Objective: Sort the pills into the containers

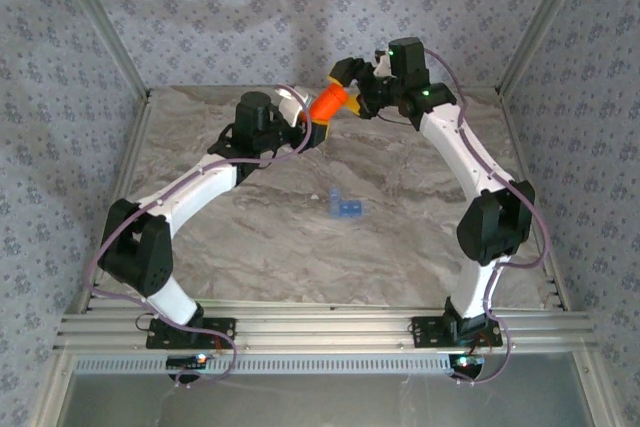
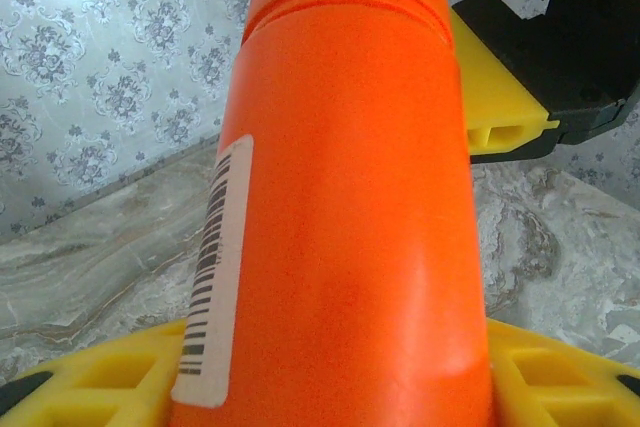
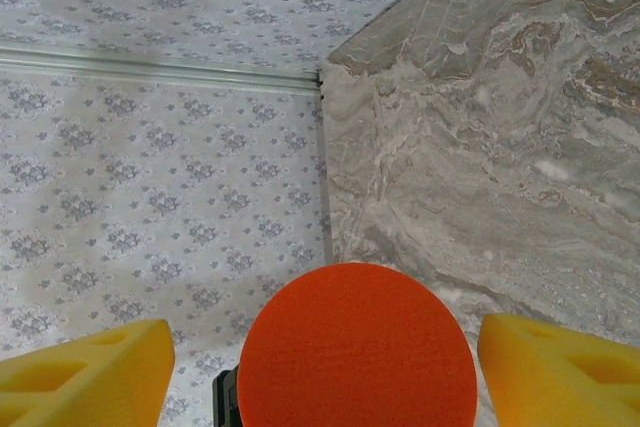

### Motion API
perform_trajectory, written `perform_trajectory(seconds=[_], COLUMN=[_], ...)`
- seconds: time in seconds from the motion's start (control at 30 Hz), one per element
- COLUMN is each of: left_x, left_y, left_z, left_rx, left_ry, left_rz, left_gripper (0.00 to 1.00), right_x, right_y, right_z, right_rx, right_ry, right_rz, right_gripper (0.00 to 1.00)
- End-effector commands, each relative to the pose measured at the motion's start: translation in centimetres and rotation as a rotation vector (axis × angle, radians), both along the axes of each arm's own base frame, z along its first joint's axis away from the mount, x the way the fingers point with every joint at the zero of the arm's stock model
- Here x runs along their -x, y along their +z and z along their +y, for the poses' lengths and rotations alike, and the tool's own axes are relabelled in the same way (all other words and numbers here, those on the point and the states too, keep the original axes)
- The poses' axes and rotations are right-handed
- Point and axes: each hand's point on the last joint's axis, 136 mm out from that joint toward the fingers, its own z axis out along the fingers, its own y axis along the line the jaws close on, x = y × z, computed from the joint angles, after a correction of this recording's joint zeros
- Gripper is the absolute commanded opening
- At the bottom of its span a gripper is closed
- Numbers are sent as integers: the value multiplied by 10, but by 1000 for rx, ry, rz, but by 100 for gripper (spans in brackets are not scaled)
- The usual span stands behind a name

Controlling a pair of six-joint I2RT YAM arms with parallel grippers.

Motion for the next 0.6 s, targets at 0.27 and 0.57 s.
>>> perform_trajectory(seconds=[0.27,0.57], left_x=[6,7], left_y=[30,28], left_z=[-4,-5], left_rx=[37,40], left_ry=[-24,-22], left_rz=[-70,-61], left_gripper=[0,0], right_x=[-5,-4], right_y=[-1,4], right_z=[8,10], right_rx=[-7,-21], right_ry=[20,46], right_rz=[10,-10], right_gripper=[70,42])
